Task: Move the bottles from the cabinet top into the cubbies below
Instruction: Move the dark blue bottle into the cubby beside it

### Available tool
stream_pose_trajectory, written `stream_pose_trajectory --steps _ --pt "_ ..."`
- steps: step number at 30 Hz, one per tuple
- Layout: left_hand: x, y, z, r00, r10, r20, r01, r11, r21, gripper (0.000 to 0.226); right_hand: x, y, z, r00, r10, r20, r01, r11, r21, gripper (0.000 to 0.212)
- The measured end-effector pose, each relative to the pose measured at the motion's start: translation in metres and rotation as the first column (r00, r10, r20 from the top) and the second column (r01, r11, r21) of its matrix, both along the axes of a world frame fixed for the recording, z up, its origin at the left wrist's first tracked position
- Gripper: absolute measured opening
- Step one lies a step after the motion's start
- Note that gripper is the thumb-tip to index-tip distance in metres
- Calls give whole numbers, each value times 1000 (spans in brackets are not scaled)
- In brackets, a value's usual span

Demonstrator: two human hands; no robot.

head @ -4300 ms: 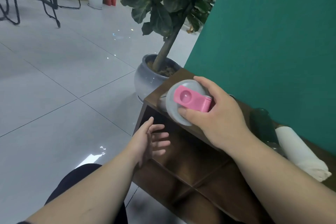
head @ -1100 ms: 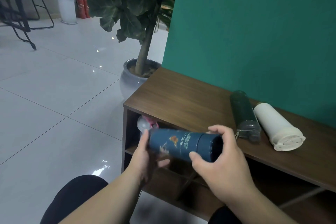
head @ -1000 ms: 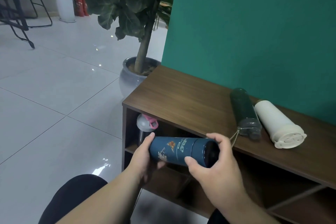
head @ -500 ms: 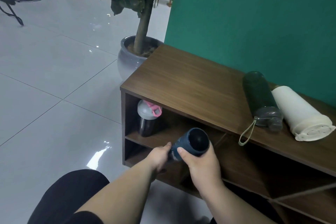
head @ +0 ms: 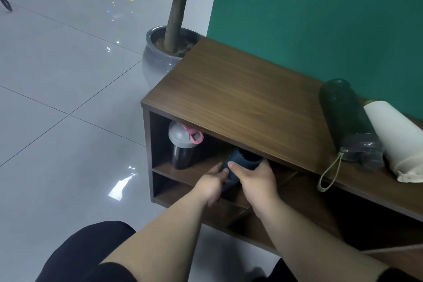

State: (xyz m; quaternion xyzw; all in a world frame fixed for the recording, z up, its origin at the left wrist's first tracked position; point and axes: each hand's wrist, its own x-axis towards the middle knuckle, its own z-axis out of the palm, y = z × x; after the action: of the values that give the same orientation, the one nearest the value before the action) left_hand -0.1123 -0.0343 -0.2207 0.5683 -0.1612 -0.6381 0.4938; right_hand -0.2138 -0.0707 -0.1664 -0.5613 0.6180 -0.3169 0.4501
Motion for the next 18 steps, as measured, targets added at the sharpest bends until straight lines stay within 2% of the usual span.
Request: stream_pose_trajectory --steps 3,7,11,15,18 --pt "-3 -9 -4 999 18 -37 -18 1000 -5 58 2 -9 -3 999 -18 -48 19 1000 24 73" --pt "-2 -12 2 999 34 -11 -34 999 1 65 6 -18 -4 994 -13 -105 21 997 72 67" --pt "-3 -15 -14 998 58 11 -58 998 10 82 8 -17 -5 993 23 -119 -17 999 46 71" --pt "-2 -8 -2 998 53 20 -54 998 32 67 5 -11 -12 998 45 -35 -42 996 77 77" --pt "-2 2 12 998 -27 64 25 999 34 55 -2 1 -9 994 66 86 -78 986 148 87"
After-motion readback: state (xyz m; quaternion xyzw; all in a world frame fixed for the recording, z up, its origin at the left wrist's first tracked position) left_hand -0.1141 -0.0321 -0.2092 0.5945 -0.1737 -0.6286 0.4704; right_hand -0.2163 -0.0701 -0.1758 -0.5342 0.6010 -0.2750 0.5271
